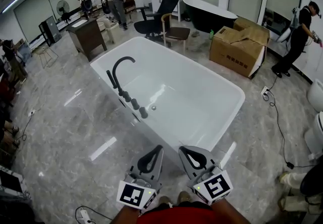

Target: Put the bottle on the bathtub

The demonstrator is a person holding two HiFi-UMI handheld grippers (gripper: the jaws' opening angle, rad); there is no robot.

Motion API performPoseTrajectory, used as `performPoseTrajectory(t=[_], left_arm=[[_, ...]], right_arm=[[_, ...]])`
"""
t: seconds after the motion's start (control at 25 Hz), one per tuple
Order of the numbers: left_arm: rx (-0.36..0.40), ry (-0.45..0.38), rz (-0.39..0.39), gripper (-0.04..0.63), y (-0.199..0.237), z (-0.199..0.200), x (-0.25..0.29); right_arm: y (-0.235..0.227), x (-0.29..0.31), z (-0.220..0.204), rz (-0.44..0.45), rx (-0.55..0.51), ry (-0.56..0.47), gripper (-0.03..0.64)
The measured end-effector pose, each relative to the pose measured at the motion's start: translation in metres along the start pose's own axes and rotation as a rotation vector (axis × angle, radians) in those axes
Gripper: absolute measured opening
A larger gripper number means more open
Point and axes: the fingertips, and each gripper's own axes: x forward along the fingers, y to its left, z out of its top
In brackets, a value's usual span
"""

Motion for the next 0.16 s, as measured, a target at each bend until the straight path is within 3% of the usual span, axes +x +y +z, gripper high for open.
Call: performPoseTrajectory(t=[0.16], left_arm=[[0.001, 0.003, 0.001, 0.014, 0.0029, -0.0020, -0.0013]], right_arm=[[-0.0017, 0.0020, -0.0031, -0.015, 0.001, 0.001, 0.005]])
